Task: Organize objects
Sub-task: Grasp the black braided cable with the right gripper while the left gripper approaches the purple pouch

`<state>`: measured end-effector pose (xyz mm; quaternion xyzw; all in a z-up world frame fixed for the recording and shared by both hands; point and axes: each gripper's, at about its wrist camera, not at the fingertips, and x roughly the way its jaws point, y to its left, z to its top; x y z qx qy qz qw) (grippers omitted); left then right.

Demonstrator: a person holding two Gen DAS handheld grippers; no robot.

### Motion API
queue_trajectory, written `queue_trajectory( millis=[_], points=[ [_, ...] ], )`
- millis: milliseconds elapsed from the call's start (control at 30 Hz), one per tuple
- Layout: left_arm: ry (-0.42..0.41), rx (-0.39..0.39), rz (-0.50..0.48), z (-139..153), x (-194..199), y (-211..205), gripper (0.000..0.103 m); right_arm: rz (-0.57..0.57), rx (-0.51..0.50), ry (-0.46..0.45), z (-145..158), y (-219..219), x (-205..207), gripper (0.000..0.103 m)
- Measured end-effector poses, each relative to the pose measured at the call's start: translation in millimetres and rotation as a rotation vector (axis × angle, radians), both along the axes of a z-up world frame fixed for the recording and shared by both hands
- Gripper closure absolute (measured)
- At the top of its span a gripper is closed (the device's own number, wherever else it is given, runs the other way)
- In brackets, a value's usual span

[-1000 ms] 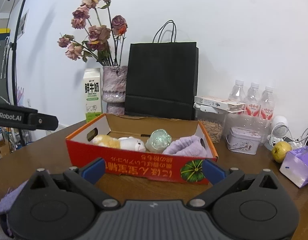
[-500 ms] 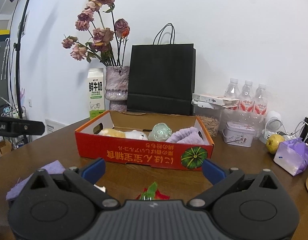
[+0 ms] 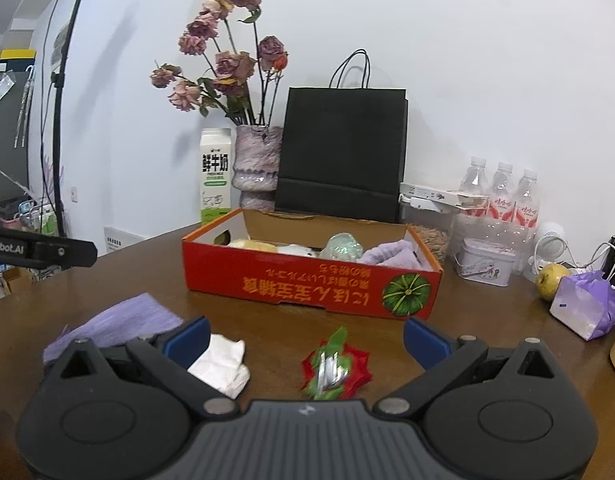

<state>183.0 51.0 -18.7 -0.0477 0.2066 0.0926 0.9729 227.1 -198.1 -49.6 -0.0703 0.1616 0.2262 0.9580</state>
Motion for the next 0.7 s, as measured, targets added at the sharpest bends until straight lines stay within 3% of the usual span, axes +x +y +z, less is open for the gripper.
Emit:
queue_trajectory(
  millis=[300, 700],
  points=[
    [0.013, 0.055, -0.001, -19.4, -24.1, 18.8, 0.0, -0.013, 0.029, 0.041, -21.3, 1.8, -28.5, 0.0],
    [0.056, 0.024, -0.041, -47.1, -39.8, 49.8, 0.0, 0.014, 0.054, 0.161, -34.0, 18.1, -49.5, 0.0]
  ],
)
